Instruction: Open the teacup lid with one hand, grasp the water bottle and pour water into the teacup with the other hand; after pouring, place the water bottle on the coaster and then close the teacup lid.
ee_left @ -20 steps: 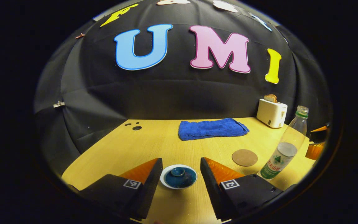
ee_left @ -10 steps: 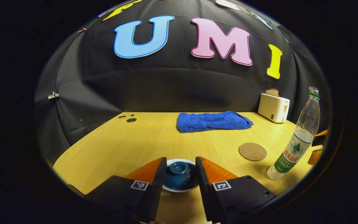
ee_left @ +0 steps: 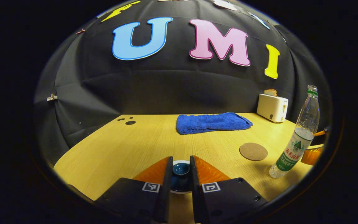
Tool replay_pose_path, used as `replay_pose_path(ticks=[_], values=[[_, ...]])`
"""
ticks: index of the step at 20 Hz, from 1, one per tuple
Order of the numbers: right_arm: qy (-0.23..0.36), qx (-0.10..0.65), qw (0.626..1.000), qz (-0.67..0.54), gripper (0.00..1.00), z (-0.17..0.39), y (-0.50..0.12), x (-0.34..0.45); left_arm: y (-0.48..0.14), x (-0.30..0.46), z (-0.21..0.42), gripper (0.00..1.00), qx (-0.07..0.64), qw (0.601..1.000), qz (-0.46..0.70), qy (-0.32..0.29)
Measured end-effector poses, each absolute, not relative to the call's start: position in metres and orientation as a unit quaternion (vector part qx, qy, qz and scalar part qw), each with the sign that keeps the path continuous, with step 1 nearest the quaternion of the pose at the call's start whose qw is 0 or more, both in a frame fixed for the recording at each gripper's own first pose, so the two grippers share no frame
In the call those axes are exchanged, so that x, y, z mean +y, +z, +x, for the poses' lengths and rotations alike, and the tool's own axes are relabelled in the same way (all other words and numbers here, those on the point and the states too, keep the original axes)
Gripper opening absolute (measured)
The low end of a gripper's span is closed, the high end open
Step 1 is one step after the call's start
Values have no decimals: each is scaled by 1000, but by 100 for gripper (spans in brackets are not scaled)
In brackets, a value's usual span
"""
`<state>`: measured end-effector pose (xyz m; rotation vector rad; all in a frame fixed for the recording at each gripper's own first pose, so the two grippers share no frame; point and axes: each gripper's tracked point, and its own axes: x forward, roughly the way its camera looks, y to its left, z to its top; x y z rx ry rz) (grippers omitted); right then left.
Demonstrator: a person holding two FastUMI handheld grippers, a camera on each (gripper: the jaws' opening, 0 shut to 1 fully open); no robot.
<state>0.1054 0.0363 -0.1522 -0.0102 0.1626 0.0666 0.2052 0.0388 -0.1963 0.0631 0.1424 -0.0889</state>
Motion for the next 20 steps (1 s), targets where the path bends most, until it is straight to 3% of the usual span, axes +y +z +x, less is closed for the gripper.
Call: replay_pose_path(ticks=[4,19,20], values=[[28,71,997,1,99,114,-151,35,-193,40,205,23,59,996,56,-35],[25,26,999,12,99,150,-147,41,-165,47,175,23,42,999,22,-26],[26,22,999,11,99,154,-146,41,-169,49,174,27,45,998,23,-23]])
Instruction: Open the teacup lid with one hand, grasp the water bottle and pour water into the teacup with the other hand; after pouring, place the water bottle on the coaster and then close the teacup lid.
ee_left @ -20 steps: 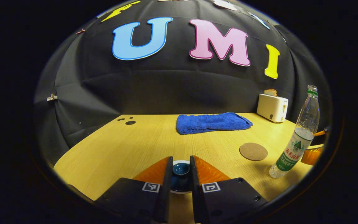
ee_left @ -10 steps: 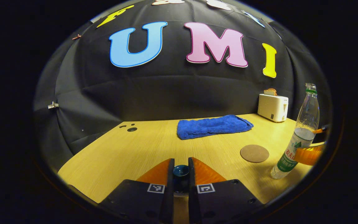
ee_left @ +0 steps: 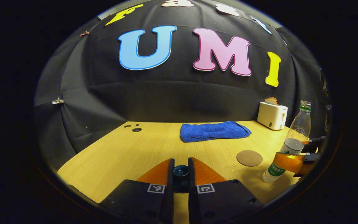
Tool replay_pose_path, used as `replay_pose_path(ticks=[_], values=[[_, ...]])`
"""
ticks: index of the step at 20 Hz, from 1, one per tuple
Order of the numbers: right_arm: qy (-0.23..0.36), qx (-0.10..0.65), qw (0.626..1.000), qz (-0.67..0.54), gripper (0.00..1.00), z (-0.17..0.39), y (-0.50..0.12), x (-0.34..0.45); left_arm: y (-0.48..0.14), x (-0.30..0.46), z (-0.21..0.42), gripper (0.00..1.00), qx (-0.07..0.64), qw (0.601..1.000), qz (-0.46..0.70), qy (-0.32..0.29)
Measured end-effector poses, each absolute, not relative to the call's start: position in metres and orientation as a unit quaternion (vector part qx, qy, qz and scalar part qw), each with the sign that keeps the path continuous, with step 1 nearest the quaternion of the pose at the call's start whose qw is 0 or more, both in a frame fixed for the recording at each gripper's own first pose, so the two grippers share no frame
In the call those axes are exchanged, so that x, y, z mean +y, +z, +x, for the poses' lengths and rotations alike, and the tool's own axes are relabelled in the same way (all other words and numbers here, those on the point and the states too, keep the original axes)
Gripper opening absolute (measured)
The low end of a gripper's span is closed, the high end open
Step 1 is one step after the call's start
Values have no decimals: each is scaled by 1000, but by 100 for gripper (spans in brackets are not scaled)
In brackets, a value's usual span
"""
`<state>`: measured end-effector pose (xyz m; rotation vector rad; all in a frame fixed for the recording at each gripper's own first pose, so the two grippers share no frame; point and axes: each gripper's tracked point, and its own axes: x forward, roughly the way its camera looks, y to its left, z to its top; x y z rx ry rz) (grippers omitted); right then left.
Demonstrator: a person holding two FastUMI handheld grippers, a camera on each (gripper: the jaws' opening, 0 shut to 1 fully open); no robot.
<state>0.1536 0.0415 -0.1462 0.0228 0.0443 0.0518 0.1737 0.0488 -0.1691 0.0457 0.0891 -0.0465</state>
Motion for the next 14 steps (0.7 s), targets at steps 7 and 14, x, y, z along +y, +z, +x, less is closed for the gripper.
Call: replay_pose_path(ticks=[7,14], values=[[19,11,1000,10,99,170,-144,41,-174,62,163,23,52,999,8,-9],[22,9,1000,-15,82,173,-143,47,-178,76,155,23,59,998,-5,5]])
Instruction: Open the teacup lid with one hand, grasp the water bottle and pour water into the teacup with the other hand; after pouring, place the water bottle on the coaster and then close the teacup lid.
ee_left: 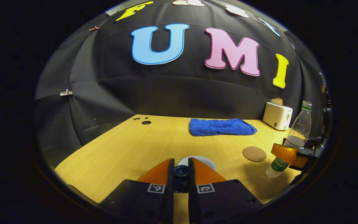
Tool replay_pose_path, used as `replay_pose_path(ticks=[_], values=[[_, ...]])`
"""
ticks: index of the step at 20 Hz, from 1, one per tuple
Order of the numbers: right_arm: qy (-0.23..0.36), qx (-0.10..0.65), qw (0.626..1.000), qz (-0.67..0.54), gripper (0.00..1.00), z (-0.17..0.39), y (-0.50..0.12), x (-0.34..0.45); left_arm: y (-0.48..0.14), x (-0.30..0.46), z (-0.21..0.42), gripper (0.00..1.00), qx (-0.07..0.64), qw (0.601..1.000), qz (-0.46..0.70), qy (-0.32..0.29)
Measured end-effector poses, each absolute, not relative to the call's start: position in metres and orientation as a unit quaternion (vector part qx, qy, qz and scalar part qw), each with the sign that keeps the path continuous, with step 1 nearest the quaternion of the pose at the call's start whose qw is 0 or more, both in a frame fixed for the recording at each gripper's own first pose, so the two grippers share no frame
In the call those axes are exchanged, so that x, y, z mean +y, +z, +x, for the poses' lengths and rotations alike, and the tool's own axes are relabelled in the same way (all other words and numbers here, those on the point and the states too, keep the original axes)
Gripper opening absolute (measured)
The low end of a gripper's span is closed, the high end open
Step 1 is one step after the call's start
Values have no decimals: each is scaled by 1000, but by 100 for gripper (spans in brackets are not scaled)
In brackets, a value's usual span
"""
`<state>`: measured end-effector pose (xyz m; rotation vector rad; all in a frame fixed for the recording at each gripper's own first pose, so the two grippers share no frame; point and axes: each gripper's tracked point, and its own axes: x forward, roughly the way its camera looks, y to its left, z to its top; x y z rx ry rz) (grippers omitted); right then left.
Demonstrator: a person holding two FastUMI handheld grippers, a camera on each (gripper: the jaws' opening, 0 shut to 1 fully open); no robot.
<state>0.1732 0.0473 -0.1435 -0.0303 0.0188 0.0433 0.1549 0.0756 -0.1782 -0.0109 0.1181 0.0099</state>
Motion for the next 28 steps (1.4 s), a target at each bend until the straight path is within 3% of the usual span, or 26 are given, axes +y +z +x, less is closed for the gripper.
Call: replay_pose_path(ticks=[3,4,5,16,28], values=[[29,19,999,-41,78,175,-144,52,-176,84,150,23,58,998,-13,12],[36,25,997,-62,72,175,-142,56,-176,87,150,23,58,998,-15,15],[40,26,995,-88,75,176,-141,57,-174,89,148,23,57,998,-14,18],[44,-30,943,-329,75,220,-72,85,-132,132,119,23,25,999,1,40],[44,-60,842,-534,75,259,-98,130,-161,163,110,23,52,995,-74,36]])
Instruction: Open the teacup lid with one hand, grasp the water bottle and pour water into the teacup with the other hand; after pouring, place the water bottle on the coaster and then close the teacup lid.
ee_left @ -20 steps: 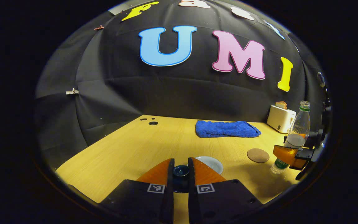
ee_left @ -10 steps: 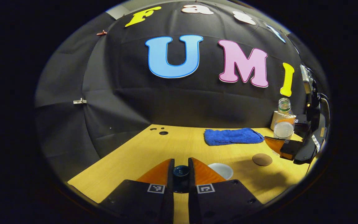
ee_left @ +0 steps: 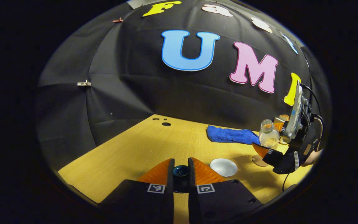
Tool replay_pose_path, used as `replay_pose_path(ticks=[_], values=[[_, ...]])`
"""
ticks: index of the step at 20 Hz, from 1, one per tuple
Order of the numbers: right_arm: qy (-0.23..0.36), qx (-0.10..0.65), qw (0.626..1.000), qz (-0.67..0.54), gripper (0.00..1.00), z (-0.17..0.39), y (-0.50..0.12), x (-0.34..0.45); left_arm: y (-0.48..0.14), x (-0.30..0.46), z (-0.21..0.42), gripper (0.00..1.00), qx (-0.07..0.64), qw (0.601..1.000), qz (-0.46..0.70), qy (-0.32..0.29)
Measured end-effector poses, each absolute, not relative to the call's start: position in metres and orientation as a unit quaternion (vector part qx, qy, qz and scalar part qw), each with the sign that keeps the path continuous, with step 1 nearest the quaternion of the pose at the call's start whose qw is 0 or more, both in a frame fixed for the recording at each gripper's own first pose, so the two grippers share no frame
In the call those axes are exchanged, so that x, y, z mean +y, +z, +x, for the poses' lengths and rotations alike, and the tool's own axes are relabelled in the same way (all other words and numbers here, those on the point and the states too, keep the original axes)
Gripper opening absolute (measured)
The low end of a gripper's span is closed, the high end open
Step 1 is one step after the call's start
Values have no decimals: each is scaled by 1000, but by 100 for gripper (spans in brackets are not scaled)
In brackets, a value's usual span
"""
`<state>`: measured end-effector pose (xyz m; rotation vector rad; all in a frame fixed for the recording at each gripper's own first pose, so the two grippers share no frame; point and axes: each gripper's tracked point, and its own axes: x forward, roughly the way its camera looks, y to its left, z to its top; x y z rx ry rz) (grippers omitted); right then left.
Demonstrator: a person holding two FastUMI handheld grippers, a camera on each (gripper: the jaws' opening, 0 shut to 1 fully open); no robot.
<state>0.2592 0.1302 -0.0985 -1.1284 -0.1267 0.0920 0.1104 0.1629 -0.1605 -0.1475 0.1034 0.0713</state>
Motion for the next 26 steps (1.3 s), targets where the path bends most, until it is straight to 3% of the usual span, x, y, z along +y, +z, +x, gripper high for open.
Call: replay_pose_path(ticks=[9,26], values=[[37,-46,789,-612,75,280,-129,143,-172,204,124,23,62,995,-74,40],[34,-90,675,-732,74,297,-142,150,-172,222,135,23,57,997,-42,23]])
